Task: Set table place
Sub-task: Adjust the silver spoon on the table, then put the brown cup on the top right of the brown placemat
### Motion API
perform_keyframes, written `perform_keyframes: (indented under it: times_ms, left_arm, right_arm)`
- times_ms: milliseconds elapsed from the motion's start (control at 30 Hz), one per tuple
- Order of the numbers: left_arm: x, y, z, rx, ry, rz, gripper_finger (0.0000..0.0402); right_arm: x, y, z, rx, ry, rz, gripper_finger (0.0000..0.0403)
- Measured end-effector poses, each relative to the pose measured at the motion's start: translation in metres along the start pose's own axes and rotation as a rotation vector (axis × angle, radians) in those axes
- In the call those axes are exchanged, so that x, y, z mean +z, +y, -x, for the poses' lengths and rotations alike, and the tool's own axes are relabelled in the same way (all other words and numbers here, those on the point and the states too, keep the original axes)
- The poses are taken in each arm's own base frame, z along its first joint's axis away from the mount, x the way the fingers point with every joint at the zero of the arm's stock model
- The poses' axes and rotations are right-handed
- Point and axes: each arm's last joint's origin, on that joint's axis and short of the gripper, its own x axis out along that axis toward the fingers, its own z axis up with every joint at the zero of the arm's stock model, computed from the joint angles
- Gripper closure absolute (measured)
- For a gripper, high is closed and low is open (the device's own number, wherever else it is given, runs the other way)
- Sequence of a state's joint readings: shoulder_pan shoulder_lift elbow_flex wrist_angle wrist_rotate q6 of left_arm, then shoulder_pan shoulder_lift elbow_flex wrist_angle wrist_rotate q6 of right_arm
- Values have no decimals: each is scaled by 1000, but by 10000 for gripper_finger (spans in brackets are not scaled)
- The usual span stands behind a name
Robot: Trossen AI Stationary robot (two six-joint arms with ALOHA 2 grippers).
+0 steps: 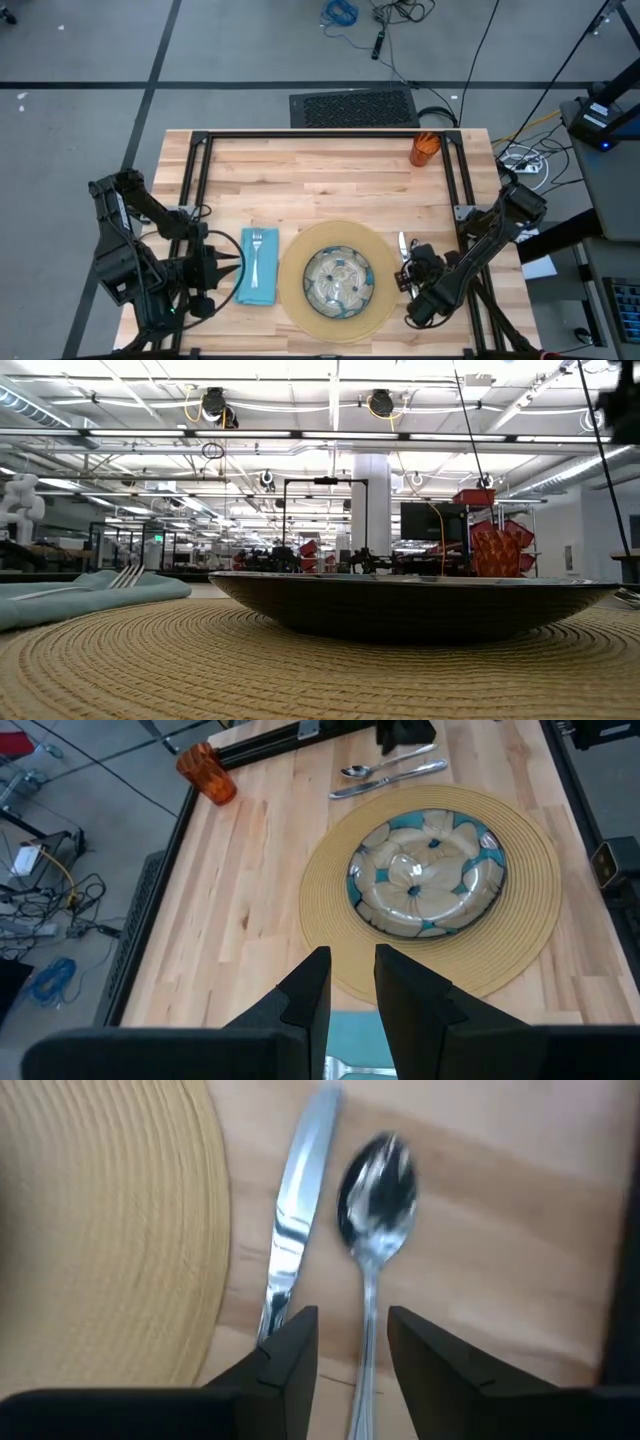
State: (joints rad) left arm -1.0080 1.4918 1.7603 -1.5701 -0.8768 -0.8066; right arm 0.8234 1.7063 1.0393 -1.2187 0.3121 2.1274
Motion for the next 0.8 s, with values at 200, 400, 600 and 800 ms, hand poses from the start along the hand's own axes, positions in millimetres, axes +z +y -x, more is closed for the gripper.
perform_keyframes:
  times_ms: [200, 400, 600, 800]
  left_arm:
    - [0, 0, 0, 0, 0, 3, 336]
    - [1, 1, -2, 8, 2, 6, 336]
    - [2, 9, -20, 87, 31, 20, 336]
    - [-27, 37, -65, 273, 154, 8, 336]
  right_arm:
    - [14, 9, 39, 78, -154, 62, 286]
    - [38, 10, 78, 137, -312, 182, 286]
    - [84, -3, 85, 136, -346, 279, 286]
    - [138, -22, 75, 54, -369, 343, 286]
